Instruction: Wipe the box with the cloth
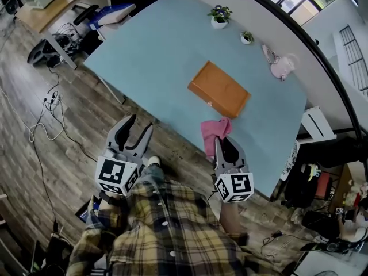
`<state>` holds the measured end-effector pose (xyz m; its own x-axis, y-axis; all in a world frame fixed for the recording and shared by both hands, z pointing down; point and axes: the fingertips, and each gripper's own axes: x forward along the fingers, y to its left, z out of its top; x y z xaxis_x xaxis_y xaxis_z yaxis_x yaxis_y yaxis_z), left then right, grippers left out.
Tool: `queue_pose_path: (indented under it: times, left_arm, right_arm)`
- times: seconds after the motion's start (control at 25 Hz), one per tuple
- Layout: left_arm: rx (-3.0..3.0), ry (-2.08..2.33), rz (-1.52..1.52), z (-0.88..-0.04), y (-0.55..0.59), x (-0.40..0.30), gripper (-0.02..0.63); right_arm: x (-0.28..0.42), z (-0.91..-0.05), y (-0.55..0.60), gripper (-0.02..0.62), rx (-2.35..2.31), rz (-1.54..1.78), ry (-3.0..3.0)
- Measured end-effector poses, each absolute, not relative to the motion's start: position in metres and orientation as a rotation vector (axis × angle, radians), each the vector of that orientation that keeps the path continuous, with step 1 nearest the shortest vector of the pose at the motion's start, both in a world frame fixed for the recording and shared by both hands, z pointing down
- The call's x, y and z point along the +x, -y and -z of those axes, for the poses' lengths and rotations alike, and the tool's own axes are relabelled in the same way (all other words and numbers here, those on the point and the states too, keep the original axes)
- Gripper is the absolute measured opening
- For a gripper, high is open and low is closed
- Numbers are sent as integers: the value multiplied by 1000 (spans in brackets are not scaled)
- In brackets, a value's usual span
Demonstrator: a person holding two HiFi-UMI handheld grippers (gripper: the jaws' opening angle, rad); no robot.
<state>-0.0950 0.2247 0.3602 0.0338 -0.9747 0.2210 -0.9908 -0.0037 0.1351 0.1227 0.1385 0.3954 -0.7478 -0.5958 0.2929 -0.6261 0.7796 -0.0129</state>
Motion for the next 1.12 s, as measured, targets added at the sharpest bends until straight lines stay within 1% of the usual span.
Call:
queue_pose_path:
  times: [0.32, 0.64, 0.88, 1.12]
  left_arm:
    - [2036, 2000, -86, -372, -238, -147, 198]
    - [2068, 1923, -72, -390, -220, -143, 198]
    - [2125, 1874, -102, -391, -169, -140, 198]
    - [2251, 1773, -130, -375, -81, -131, 196]
  right_arm:
    - [74, -397, -141, 50, 973, -158, 2647]
    - [81, -399, -134, 51, 1027, -139, 2585]
    - [93, -403, -90, 51, 1123, -160, 2568]
    - [93, -396, -22, 49, 1231, -185, 2558]
